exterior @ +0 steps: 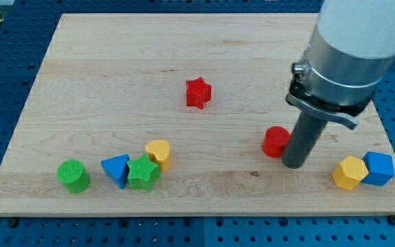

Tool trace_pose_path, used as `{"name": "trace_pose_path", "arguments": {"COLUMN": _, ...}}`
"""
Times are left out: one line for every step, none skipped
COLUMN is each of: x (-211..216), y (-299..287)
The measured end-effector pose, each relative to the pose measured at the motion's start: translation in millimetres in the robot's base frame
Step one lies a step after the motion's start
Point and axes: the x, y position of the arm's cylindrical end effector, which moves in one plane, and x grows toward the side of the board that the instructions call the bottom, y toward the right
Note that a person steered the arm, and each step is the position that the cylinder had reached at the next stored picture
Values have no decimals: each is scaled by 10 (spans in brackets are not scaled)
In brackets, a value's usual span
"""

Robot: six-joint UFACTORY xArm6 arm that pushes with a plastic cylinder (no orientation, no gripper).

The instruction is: Point your arm at the blue cube

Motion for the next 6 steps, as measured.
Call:
{"name": "trace_pose_path", "arguments": {"x": -228, "y": -217}}
{"name": "trace_pose_path", "arguments": {"x": -238, "y": -294}}
{"name": "trace_pose_path", "arguments": {"x": 379, "y": -254}}
{"name": "trace_pose_path", "arguments": {"x": 680, "y": -30}}
{"name": "trace_pose_path", "arguments": {"x": 676, "y": 765}}
{"name": "trace_pose_path", "arguments": {"x": 671, "y": 1215}}
